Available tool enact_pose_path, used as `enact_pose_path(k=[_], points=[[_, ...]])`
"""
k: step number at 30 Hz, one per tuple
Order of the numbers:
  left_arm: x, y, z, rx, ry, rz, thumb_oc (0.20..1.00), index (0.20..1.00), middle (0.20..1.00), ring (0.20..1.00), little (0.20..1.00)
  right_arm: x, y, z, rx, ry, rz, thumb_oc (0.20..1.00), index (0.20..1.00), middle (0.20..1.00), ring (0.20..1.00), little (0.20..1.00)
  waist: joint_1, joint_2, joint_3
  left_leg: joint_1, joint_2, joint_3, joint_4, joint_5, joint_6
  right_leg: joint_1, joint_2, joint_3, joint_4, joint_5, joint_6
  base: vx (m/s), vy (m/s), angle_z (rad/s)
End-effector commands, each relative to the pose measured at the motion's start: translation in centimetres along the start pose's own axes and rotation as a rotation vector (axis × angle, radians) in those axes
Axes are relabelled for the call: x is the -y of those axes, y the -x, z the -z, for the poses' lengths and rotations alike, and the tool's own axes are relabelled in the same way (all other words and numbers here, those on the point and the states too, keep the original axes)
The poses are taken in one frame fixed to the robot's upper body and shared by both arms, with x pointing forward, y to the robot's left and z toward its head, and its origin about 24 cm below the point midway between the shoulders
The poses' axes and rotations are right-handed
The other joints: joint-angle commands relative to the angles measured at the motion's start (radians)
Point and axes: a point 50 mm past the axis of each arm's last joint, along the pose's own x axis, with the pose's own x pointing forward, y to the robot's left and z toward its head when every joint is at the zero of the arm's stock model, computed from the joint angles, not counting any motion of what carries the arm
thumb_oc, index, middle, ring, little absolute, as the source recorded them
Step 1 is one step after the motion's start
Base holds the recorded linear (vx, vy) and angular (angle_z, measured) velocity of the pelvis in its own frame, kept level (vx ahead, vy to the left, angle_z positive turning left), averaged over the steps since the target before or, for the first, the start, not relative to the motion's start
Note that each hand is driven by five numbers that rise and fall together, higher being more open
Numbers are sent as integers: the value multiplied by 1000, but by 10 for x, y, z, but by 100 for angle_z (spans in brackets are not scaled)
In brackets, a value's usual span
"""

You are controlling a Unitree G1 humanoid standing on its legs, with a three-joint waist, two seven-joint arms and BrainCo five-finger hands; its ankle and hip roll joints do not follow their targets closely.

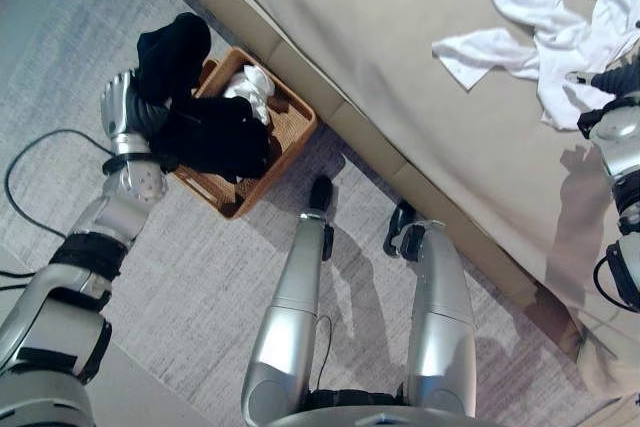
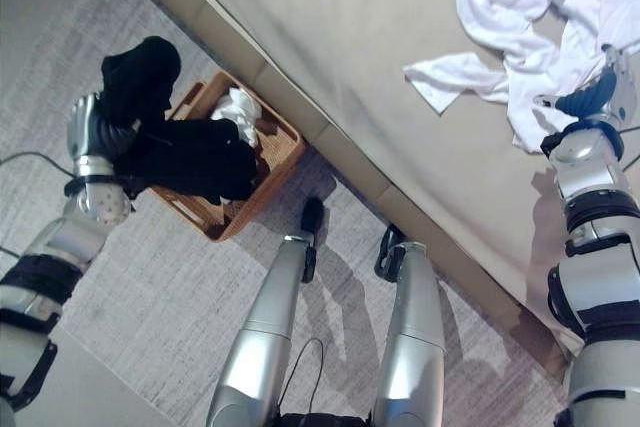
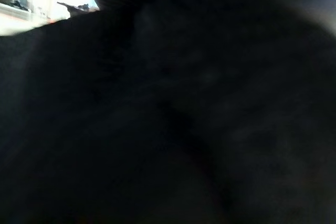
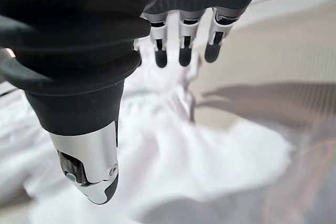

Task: Pick up clothes into the bucket

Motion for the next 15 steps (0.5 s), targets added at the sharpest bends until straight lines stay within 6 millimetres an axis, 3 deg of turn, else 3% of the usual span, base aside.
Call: enact_pose_path(k=[1, 2, 3, 4, 5, 7, 15], points=[[-38, -14, 17, -46, -66, -102, 200, 200, 200, 200, 200, 20, -8, 1, 5, 0, 46, 1000, 1000, 1000, 1000, 1000, -9, -37, -22, 38, 3, 58, 60, -137, 49, 41, 22, 87, -98, 52, 63, -1, -26, -9], [-38, -17, 20, -68, -80, -84, 200, 200, 200, 200, 200, 19, -9, -7, 28, -14, 37, 1000, 1000, 1000, 1000, 1000, -14, -42, -22, -1, 6, 64, 84, -143, 46, 4, 21, 87, -81, 51, 67, -1, -16, -7], [-36, -18, 25, -102, -96, -68, 395, 395, 395, 395, 395, 17, -9, -9, 35, -12, 28, 1000, 1000, 1000, 1000, 1000, -17, -44, -22, -20, 10, 66, 95, -145, 44, -17, 20, 87, -68, 50, 70, 0, -27, -7], [-35, -21, 31, -144, -110, -48, 815, 815, 815, 815, 815, 17, -10, -15, 50, -13, 17, 1000, 1000, 1000, 1000, 1000, -20, -48, -22, -40, 10, 68, 107, -147, 44, -40, 19, 89, -56, 48, 71, 9, -18, -6], [-33, -22, 35, -179, -110, -31, 1000, 1000, 1000, 1000, 1000, 16, -10, -21, 64, -19, 9, 1000, 1000, 1000, 1000, 1000, -21, -50, -22, -60, 12, 70, 118, -149, 44, -62, 17, 90, -46, 48, 73, 11, -20, -8], [-33, -25, 33, -187, -108, -22, 1000, 1000, 1000, 1000, 1000, 14, -10, -22, 66, -23, -5, 1000, 1000, 1000, 1000, 1000, -23, -52, -22, -83, 14, 73, 129, -151, 43, -86, 15, 90, -34, 47, 76, 7, -15, -5], [-21, -16, 59, -400, -51, 42, 1000, 1000, 1000, 1000, 1000, 10, -11, -38, 103, -60, -50, 1000, 1000, 1000, 1000, 1000, -13, -57, -22, -187, 6, 88, 172, -153, 49, -190, 7, 84, 2, 48, 81, 3, -9, -2]])
